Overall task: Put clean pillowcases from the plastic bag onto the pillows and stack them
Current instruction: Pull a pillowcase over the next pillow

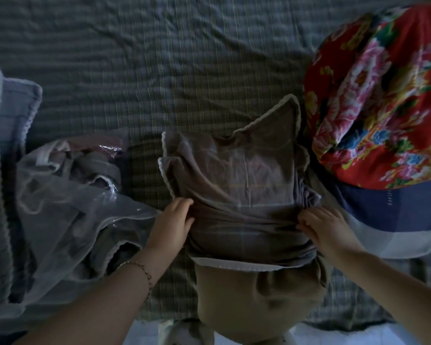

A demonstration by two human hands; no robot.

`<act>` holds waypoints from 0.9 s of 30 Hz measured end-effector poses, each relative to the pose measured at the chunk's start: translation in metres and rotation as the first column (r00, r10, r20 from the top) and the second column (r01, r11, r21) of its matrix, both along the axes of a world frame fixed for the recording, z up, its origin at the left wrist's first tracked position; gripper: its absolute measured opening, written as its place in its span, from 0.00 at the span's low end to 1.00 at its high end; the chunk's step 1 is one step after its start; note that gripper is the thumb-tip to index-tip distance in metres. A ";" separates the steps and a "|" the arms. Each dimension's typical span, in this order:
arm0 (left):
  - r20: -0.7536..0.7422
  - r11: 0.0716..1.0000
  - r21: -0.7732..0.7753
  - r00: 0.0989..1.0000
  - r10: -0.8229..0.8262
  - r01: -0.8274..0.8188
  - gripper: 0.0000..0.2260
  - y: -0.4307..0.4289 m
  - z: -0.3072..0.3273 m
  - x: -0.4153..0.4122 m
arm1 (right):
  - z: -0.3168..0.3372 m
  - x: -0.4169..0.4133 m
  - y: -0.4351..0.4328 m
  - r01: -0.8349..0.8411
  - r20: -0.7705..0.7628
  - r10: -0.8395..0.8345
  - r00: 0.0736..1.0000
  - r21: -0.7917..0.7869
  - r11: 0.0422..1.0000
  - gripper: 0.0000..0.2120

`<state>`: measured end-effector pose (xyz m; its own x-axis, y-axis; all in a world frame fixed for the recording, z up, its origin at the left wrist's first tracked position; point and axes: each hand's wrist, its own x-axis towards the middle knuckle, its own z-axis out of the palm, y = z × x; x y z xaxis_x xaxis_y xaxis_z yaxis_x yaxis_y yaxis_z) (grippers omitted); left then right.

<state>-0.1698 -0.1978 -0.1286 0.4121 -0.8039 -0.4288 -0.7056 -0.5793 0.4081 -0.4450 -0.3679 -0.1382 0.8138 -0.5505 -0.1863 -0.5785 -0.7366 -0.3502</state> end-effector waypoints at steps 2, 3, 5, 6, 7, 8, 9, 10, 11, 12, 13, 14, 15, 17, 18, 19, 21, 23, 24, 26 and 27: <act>0.055 0.996 -0.012 0.995 -0.083 0.084 0.08 0.000 -0.004 0.003 | -0.002 0.008 -0.004 0.004 0.004 -0.003 1.000 -0.014 1.000 0.14; 0.085 0.994 -0.033 0.991 -0.099 0.102 0.07 -0.001 -0.008 0.004 | -0.004 0.009 -0.005 -0.014 -0.004 0.014 1.000 -0.017 1.000 0.12; 0.086 0.992 -0.071 0.991 -0.097 0.104 0.03 -0.002 -0.011 0.004 | -0.005 0.009 -0.006 -0.061 -0.057 0.061 0.997 -0.006 0.998 0.08; 0.077 0.990 -0.106 0.993 -0.085 0.093 0.01 -0.001 -0.010 0.004 | -0.006 0.008 -0.009 -0.068 -0.109 0.068 0.992 0.010 0.998 0.14; 0.055 0.989 -0.132 0.997 -0.060 0.067 0.03 0.003 -0.010 0.005 | -0.008 0.006 -0.013 -0.060 -0.164 0.064 0.984 0.024 0.998 0.20; 0.014 0.988 -0.150 1.000 -0.021 0.023 0.06 0.008 -0.008 0.006 | -0.009 0.005 -0.018 -0.062 -0.210 0.065 0.976 0.022 0.998 0.22; -0.042 0.986 -0.164 0.999 0.023 -0.029 0.07 0.014 -0.004 0.007 | -0.010 0.006 -0.024 -0.089 -0.230 0.088 0.969 0.005 0.996 0.20; -0.082 0.982 -0.176 0.995 0.053 -0.066 0.07 0.021 -0.001 0.007 | -0.009 0.009 -0.030 -0.117 -0.232 0.113 0.966 -0.004 0.993 0.15; -0.106 0.979 -0.187 0.992 0.068 -0.087 0.07 0.027 0.003 0.007 | -0.008 0.013 -0.035 -0.160 -0.212 0.151 0.966 -0.025 0.987 0.08; -0.117 0.979 -0.181 0.990 0.073 -0.094 0.07 0.031 0.004 0.007 | -0.007 0.017 -0.039 -0.203 -0.189 0.193 0.963 -0.036 0.978 0.04; -0.132 0.984 -0.155 0.989 0.071 -0.092 0.06 0.034 0.004 0.007 | -0.008 0.020 -0.044 -0.240 -0.170 0.228 0.959 -0.052 0.969 0.11; -0.143 0.990 -0.112 0.988 0.065 -0.081 0.05 0.035 0.002 0.006 | -0.008 0.021 -0.047 -0.276 -0.165 0.262 0.951 -0.069 0.959 0.15; -0.150 0.996 -0.060 0.987 0.062 -0.072 0.06 0.037 0.000 0.005 | -0.009 0.019 -0.049 -0.287 -0.163 0.270 0.949 -0.086 0.954 0.18; -0.160 0.999 0.024 0.986 0.049 -0.046 0.08 0.038 -0.003 0.003 | -0.010 0.006 -0.044 -0.260 -0.176 0.244 0.954 -0.068 0.963 0.18; -0.168 0.998 0.051 0.985 0.030 -0.022 0.09 0.036 -0.003 0.001 | -0.013 -0.004 -0.036 -0.207 -0.175 0.199 0.964 -0.029 0.978 0.17; -0.174 0.995 0.100 0.985 0.004 0.014 0.10 0.030 0.000 -0.001 | -0.016 -0.015 -0.024 -0.125 -0.176 0.128 0.976 0.028 0.992 0.15; -0.101 0.964 0.244 0.991 -0.084 0.107 0.11 0.006 0.010 0.000 | -0.019 -0.030 0.005 0.132 -0.162 -0.106 0.981 0.165 0.977 0.10; 0.073 0.971 0.203 0.987 -0.147 0.129 0.12 -0.036 0.021 0.006 | -0.017 -0.030 0.016 0.385 -0.204 -0.333 0.921 0.336 0.859 0.08; 0.146 0.986 0.094 0.978 -0.150 0.137 0.11 -0.059 0.023 0.007 | -0.016 -0.028 0.016 0.475 -0.249 -0.405 0.880 0.413 0.777 0.08; 0.166 0.984 -0.097 0.978 -0.130 0.147 0.10 -0.108 0.018 0.001 | -0.015 -0.024 0.010 0.551 -0.296 -0.466 0.834 0.500 0.668 0.10; 0.138 0.978 -0.090 0.975 -0.174 0.187 0.14 -0.132 0.012 -0.005 | -0.015 -0.021 0.008 0.566 -0.304 -0.480 0.823 0.518 0.641 0.12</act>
